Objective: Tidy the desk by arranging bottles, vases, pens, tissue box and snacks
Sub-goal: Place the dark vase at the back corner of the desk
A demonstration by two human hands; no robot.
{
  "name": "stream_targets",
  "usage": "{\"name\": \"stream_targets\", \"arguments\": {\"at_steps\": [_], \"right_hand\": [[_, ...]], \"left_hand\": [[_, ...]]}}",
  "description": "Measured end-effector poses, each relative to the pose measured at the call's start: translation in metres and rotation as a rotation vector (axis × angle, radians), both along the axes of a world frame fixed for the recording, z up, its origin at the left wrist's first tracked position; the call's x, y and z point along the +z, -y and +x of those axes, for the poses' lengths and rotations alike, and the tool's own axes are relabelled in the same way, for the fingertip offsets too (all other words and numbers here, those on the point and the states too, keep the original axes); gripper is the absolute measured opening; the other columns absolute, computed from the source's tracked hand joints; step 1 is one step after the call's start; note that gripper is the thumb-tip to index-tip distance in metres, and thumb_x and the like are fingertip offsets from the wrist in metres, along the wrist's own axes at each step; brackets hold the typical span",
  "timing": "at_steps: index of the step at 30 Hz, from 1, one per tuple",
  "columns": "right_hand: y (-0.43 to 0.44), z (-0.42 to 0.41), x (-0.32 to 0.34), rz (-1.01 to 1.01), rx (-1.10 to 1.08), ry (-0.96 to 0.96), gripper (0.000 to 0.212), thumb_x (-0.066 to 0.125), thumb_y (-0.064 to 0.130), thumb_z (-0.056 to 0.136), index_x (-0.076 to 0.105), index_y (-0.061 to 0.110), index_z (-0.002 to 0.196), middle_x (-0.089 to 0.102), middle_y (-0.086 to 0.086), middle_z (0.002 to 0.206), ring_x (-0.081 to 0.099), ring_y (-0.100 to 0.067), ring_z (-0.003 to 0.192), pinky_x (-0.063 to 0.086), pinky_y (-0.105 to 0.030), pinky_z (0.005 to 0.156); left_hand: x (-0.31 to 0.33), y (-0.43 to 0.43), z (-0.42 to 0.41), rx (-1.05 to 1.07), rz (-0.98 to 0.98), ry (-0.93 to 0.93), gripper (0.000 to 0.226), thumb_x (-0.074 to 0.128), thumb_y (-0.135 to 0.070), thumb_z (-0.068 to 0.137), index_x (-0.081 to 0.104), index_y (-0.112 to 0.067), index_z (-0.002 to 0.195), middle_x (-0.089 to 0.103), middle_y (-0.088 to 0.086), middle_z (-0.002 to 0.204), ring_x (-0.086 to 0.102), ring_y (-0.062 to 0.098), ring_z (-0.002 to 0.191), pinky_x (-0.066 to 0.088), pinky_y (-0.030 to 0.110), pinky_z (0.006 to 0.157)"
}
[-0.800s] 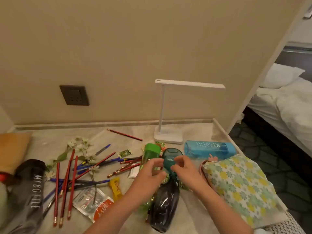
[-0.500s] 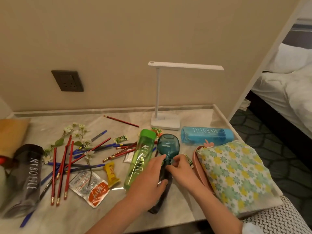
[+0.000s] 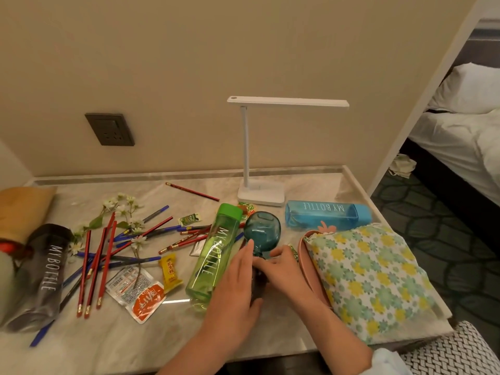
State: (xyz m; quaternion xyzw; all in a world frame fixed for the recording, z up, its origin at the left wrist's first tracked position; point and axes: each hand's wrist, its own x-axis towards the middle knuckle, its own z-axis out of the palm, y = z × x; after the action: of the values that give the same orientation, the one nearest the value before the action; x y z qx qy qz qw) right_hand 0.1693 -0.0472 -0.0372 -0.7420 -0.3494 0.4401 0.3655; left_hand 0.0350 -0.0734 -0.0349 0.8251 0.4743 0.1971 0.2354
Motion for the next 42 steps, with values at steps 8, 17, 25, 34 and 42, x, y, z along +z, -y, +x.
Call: {"name": "stream_targets", "arguments": {"at_steps": [8,17,25,34,42], "right_hand": [[0.001,0.008,0.03,0.097,0.149,-0.025,0.035,0.075,0.032,0.077,0.054,0.019,0.101,0.064,-0.007,0.098,0.066,-0.019,0.091,0.059,-0.043,0.079],[-0.017,0.065,0.1,0.274,0.119,-0.099,0.029,0.075,0.024,0.081,0.059,0.015,0.103,0.07,-0.01,0.096,0.07,-0.021,0.091,0.059,-0.041,0.081],[-0.03,0.138,0.135,0.393,0.006,-0.096,0.026,0.072,0.017,0.084,0.064,0.007,0.106,0.072,-0.014,0.096,0.069,-0.016,0.079,0.058,-0.029,0.068],[-0.064,0.211,0.147,0.468,-0.009,0.032,0.026,0.07,0.016,0.086,0.068,0.013,0.111,0.071,-0.003,0.098,0.066,-0.007,0.082,0.053,-0.013,0.066],[-0.119,0.269,0.155,0.454,0.067,0.17,0.028,0.072,0.018,0.084,0.069,0.018,0.112,0.07,0.003,0.105,0.064,-0.008,0.096,0.052,-0.02,0.087]], "left_hand": [[0.014,0.001,0.004,0.135,0.072,0.125,0.116,0.071,-0.045,0.075,-0.026,-0.046,0.138,0.023,-0.024,0.15,0.023,-0.001,0.135,0.016,0.017,0.108],[0.057,-0.035,0.047,0.12,0.063,0.369,0.089,0.071,-0.052,0.074,0.015,-0.048,0.143,0.038,-0.028,0.126,0.038,-0.003,0.119,0.036,0.023,0.102],[0.083,-0.076,0.119,-0.042,-0.026,0.418,0.065,0.062,-0.059,0.075,0.041,-0.042,0.134,0.051,-0.023,0.127,0.047,0.001,0.121,0.043,0.033,0.103],[0.097,-0.132,0.191,-0.173,-0.201,0.4,0.034,0.062,-0.037,0.089,0.047,-0.044,0.119,0.061,-0.022,0.113,0.058,-0.001,0.106,0.05,0.029,0.094],[0.094,-0.193,0.252,-0.151,-0.358,0.472,0.028,0.072,-0.025,0.083,0.056,-0.033,0.104,0.067,-0.01,0.1,0.066,0.006,0.09,0.056,0.028,0.08]]}}
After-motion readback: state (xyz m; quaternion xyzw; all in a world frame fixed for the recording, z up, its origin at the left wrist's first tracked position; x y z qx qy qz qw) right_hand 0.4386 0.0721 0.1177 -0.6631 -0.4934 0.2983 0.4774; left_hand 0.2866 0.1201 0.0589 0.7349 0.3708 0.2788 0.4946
